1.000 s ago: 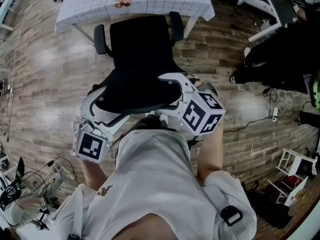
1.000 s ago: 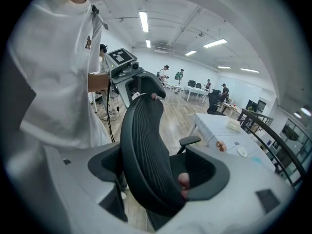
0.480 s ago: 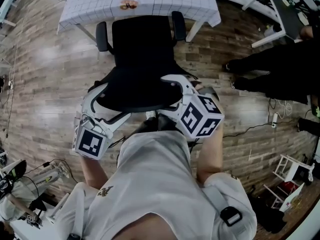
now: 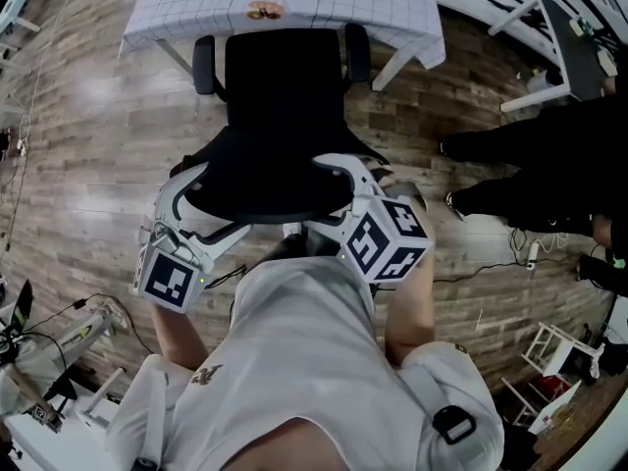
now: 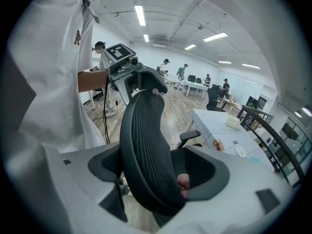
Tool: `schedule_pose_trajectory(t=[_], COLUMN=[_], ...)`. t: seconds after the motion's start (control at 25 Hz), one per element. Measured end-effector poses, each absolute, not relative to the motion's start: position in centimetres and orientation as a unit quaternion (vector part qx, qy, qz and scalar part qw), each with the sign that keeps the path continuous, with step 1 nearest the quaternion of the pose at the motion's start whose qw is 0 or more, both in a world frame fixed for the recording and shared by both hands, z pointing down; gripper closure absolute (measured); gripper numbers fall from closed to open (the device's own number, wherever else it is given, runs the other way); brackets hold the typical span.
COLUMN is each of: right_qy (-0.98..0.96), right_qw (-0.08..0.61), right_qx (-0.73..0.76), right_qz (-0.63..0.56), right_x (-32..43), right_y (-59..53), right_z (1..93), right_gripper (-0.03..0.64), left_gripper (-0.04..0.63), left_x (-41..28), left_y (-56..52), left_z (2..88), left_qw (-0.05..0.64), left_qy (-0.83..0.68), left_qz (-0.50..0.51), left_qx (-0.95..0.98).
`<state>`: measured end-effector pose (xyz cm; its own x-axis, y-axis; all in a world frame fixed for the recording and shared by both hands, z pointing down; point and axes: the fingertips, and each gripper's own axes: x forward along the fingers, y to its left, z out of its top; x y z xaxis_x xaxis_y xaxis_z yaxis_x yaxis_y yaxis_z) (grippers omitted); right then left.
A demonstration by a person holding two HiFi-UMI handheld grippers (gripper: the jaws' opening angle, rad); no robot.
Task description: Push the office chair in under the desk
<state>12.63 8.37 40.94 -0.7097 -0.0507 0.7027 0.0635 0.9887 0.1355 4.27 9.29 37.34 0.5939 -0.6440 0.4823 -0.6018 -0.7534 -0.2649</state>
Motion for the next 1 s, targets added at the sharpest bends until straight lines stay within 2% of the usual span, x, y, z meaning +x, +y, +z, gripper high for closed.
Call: schedule_pose_trajectory(t=[1.0], right_qy=[-0.913], right_qw=[0.401], right_qx=[0.014], right_qz=[-0.07], right_x=[7.7], right_y=[5.0], right_z=[41.1], right_gripper=[0.255], left_gripper=[0.152], left_x=[-0.8], left_y=[5.4], left_z=[37.1], left_qw=[0.031], left_qy=[0.329], left_qz=[-0.276], left_qx=[-0.902])
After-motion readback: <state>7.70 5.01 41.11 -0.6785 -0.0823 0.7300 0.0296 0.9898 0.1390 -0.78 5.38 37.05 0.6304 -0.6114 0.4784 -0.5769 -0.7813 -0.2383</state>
